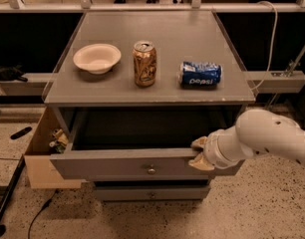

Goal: Open top drawer

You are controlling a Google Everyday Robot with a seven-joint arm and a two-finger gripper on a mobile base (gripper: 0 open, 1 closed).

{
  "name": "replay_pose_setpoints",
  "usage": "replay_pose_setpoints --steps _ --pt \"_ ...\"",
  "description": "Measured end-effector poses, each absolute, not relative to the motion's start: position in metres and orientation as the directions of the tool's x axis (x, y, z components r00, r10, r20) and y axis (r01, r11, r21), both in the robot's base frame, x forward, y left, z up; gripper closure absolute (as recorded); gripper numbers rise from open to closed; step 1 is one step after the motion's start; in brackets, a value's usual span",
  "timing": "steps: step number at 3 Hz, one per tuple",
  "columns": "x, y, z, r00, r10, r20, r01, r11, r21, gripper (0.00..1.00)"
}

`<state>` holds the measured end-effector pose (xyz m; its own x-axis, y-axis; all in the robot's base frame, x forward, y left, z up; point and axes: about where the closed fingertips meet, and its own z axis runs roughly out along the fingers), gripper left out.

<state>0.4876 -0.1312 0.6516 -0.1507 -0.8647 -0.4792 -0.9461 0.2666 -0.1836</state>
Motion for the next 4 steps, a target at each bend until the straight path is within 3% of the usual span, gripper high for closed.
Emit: replay_pose_setpoints --steps 1,4 --pt "0.4726 -0.1343 0.6489 -0.144 -0.861 -0.487 -0.950 0.258 -0.175 1.00" --pt "0.4726 -0.1343 0.6489 -0.144 -0.861 -0.487 -0.950 0.258 -0.175 0.35"
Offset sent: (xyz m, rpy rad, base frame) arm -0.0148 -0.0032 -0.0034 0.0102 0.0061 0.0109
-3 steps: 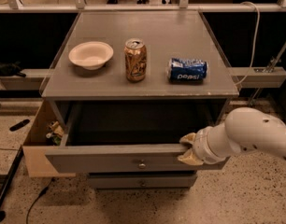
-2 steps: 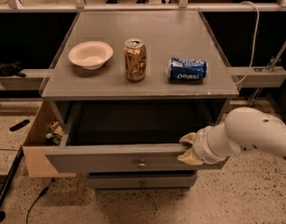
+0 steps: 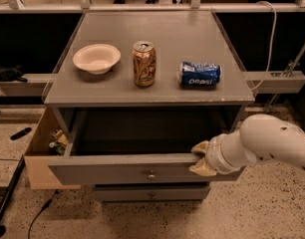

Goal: Open top drawer

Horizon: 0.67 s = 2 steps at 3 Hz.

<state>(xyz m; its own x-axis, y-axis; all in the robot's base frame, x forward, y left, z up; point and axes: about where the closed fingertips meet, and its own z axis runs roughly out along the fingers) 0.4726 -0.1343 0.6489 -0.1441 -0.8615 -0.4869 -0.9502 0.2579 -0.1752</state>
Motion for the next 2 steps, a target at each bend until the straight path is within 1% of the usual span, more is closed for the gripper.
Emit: replay_pose_setpoints --steps 1,2 --pt "0.4726 -0.1342 0.6489 -0.144 -0.861 -0.487 -0.950 0.258 -0.175 0.11" --pt "0.4726 -0.1342 0.6489 -0.144 -0.861 -0.487 -0.950 0.258 -0.175 0.00"
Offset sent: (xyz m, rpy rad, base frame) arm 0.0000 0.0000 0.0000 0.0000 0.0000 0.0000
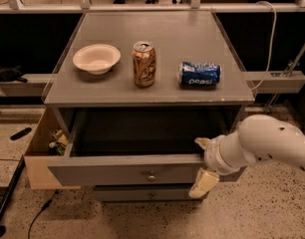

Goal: Open top drawer

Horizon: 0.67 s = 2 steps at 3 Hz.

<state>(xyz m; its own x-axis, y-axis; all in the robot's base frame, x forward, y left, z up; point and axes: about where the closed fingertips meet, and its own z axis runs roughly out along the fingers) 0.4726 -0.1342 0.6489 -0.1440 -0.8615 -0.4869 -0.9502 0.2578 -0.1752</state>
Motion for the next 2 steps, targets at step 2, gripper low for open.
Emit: replay_pose_setpoints --steps 2 --pt "0.462 -0.129 0.626 -0.152 -0.843 -0.515 -0.954 0.262 -0.147 0.18"
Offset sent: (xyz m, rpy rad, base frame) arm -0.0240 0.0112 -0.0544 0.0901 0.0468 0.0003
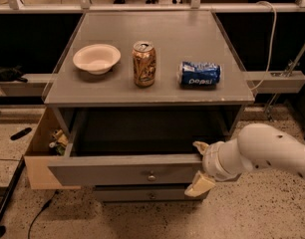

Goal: Open top drawer

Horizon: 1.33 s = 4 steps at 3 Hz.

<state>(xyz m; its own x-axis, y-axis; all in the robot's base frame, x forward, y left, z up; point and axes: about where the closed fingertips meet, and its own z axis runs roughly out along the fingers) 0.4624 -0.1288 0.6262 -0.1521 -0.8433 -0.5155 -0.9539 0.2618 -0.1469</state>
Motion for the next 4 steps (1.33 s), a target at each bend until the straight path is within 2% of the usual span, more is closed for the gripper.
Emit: replay_pose_setpoints --steps 3,4 --pt "0.4526 -0.1234 0.6359 -0.146 -0.832 -0.535 -0.954 0.262 -0.148 0.88" --pt "0.4522 -0.1253 0.6384 -0.146 -0.832 -0.535 -0.954 0.262 -0.148 1.00"
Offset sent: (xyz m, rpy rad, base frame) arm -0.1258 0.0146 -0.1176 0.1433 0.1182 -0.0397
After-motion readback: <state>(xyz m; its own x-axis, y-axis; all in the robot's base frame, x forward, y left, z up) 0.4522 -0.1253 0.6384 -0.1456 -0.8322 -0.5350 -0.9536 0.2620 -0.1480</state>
